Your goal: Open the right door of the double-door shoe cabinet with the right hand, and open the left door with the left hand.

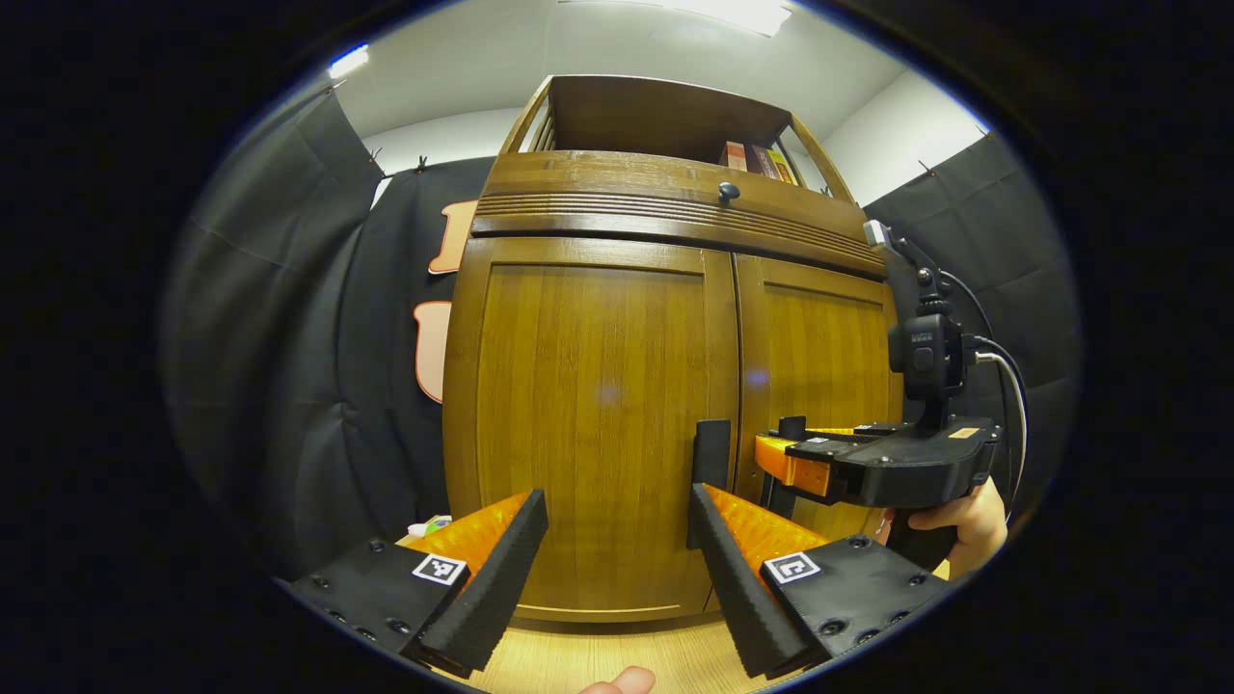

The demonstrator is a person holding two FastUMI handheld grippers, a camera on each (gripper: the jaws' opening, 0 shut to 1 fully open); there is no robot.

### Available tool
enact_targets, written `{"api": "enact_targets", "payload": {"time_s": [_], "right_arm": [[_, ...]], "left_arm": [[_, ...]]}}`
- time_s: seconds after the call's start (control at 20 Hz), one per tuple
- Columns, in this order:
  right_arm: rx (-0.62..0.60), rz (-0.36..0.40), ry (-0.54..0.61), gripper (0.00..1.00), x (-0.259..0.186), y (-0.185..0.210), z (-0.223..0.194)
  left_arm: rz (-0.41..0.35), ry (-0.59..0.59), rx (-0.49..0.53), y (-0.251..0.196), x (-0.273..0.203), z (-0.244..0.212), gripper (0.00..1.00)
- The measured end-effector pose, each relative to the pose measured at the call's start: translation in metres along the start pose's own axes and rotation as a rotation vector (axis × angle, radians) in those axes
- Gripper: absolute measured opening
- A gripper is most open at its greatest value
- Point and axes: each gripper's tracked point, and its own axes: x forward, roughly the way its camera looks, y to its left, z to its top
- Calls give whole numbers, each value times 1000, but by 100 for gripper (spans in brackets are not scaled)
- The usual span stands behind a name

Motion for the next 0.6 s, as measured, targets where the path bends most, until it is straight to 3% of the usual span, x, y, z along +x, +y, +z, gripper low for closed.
{"api": "enact_targets", "payload": {"time_s": [0.05,0.1,0.15,0.2,0.3,0.35,0.6], "right_arm": [[13,9,32,57,3,4,-5],[27,10,14,44,2,5,-1],[14,4,36,44,1,4,-4],[2,5,21,33,0,5,0],[-1,15,22,24,2,5,-1],[8,22,28,33,1,6,-3],[-4,45,16,31,1,6,-2]], "left_arm": [[-4,1,-1,-1,0,0,95],[-9,0,-2,-1,0,0,95],[-10,-1,-3,-1,0,0,95],[-10,-3,-4,-1,0,0,95],[-10,-6,-3,-1,0,0,95],[-8,-5,-2,-1,-1,1,96],[-5,-9,12,-1,-1,2,98]]}}
